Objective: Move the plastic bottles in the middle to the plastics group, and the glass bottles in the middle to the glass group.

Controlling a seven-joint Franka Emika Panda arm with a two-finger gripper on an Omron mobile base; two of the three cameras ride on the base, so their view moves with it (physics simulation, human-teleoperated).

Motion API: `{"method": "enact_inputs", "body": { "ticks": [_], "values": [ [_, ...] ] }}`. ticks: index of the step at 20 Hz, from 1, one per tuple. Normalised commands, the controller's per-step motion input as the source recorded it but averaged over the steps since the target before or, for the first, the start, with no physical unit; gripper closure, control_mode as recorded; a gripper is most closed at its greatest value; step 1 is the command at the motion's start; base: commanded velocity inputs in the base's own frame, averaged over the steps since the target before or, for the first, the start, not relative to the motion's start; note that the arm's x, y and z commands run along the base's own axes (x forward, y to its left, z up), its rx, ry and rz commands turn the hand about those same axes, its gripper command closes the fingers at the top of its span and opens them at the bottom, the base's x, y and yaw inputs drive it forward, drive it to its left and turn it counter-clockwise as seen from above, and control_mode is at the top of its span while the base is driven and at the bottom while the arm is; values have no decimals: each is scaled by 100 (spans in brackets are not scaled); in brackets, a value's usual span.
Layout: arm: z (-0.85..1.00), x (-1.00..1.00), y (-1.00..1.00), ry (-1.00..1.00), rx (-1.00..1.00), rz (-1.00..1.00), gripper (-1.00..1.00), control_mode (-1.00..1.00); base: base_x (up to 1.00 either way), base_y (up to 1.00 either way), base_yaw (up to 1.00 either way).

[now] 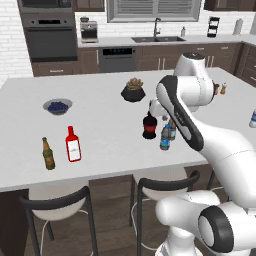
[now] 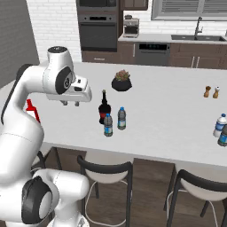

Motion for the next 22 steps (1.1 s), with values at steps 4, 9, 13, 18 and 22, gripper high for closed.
{"method": "enact_inputs", "body": {
  "ticks": [4, 9, 13, 18, 22],
  "values": [
    [-14, -3, -10, 0, -1, 0, -100, -100, 0, 0, 0],
    [-27, -3, -54, 0, 0, 1, -100, -100, 0, 0, 0],
    [-34, 4, -67, 15, 0, 0, -100, -100, 0, 0, 0],
    [-34, 59, -38, 8, -6, 0, -100, -100, 0, 0, 0],
    [-24, 83, -5, 1, -7, 0, -100, -100, 0, 0, 0]
  ]
}}
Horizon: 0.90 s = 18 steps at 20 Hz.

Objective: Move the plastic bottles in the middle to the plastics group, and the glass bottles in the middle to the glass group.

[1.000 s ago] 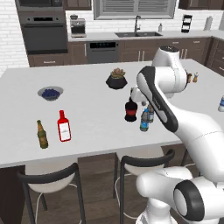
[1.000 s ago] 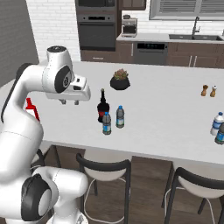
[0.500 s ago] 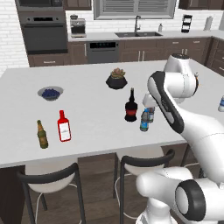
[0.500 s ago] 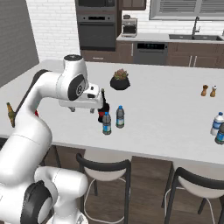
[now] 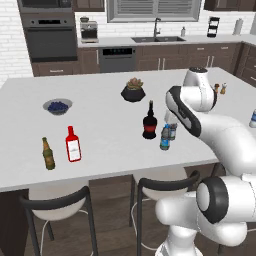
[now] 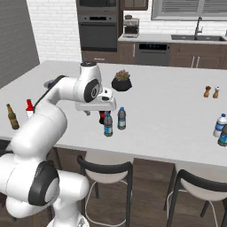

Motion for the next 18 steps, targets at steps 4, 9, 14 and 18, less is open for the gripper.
{"method": "enact_inputs", "body": {
  "ticks": [4, 9, 14, 18],
  "values": [
    [-27, 41, 0, 0, -1, 7, -100, -100, 0, 0, 0],
    [-31, 65, 7, 0, 0, 0, -100, -100, 0, 0, 0],
    [-24, 51, 0, 0, 0, 0, -100, -100, 0, 0, 0],
    [-29, 41, 2, 0, 0, 0, -100, -100, 0, 0, 0]
  ]
}}
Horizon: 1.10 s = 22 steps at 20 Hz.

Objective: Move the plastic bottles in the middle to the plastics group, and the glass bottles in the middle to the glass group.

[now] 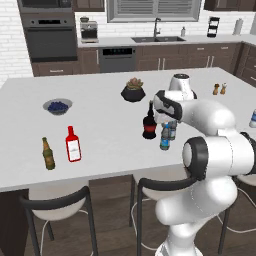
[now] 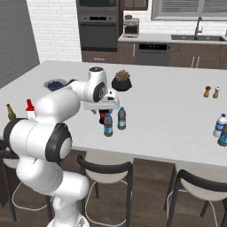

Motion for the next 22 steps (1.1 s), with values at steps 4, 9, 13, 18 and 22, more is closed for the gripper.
{"method": "enact_inputs", "body": {
  "ticks": [4, 9, 13, 18, 22],
  "values": [
    [-33, 39, 0, 0, 1, 0, -100, -100, 0, 0, 0],
    [-26, 28, -7, 7, 8, 0, -100, -100, 0, 0, 0],
    [-19, 28, -2, 0, 1, 0, -100, -100, 0, 0, 0],
    [-22, 16, -3, 0, -4, 1, -100, -100, 0, 0, 0],
    [-16, -6, -2, 0, -2, 0, -100, -100, 0, 0, 0]
  ]
}}
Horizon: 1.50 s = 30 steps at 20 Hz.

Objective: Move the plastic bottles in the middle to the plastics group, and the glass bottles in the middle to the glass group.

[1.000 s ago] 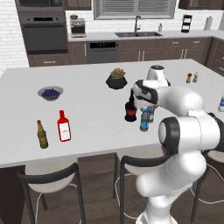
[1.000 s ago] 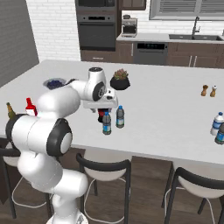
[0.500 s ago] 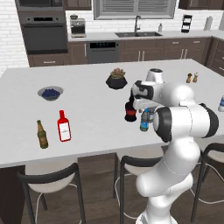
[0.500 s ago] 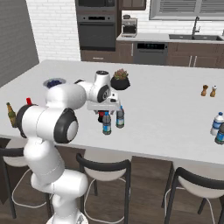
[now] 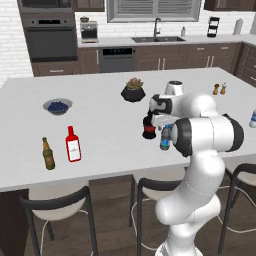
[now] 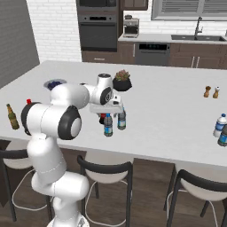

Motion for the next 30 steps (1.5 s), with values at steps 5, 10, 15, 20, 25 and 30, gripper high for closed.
{"method": "enact_inputs", "body": {
  "ticks": [5, 10, 15, 20, 25, 30],
  "values": [
    [-12, -13, 0, 0, -1, 0, -100, -100, 0, 0, 0],
    [-28, 9, 0, -1, -1, 0, -100, -100, 0, 0, 0],
    [-22, 4, 0, -5, -1, 3, -100, -100, 0, 0, 0],
    [-30, -8, 0, -10, 0, 7, 100, -100, 0, 0, 0],
    [-34, -18, 0, -7, 0, 7, 100, -100, 0, 0, 0],
    [5, -23, -5, 7, 0, 2, 100, -100, 0, 0, 0]
  ]
}}
